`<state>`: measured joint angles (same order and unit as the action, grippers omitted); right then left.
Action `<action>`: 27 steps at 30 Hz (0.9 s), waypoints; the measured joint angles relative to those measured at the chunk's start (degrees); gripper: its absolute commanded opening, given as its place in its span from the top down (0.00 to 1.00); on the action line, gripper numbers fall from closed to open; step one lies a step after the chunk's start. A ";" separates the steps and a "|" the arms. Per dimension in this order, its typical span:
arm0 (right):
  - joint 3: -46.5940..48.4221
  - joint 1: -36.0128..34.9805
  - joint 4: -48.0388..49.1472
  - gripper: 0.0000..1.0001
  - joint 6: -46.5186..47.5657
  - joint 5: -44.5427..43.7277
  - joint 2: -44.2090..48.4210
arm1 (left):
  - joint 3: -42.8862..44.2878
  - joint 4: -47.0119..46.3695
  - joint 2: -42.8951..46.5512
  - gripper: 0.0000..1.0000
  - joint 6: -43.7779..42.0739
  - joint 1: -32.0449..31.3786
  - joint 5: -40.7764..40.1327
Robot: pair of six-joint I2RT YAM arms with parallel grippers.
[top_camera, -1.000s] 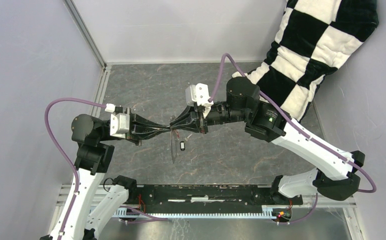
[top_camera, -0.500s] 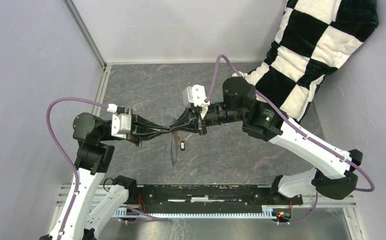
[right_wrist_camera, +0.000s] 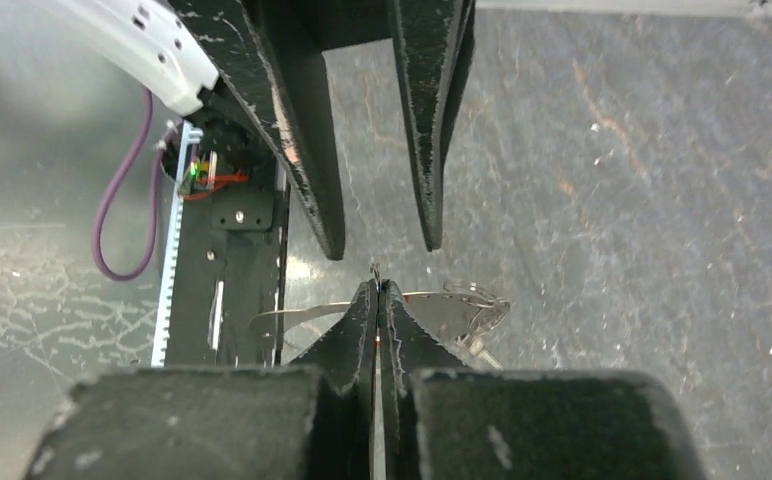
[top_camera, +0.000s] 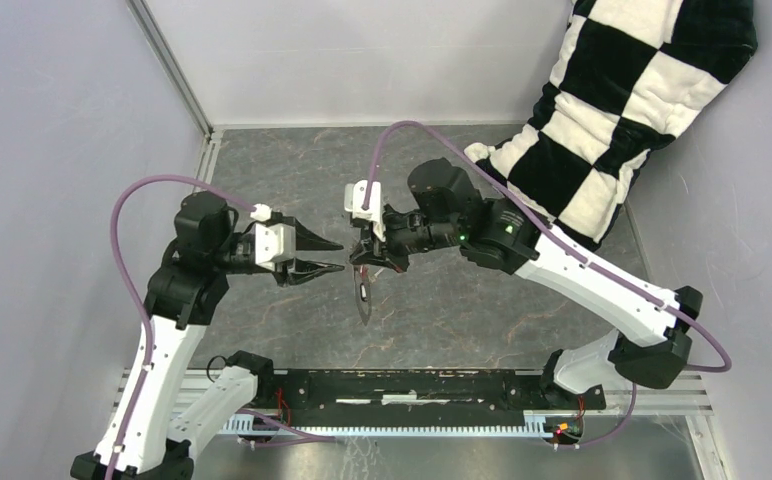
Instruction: Put the keys on the keyring
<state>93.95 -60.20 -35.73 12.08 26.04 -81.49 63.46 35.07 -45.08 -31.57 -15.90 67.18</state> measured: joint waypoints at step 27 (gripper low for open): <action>10.19 -4.55 -12.92 1.00 2.84 -10.08 -8.17 | 2.60 18.73 -4.26 0.71 -17.03 -3.52 -5.33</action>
<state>104.14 -64.75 -48.64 14.92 15.97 -89.67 66.06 53.80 -49.34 -48.60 -19.42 61.84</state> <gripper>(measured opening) 0.011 0.307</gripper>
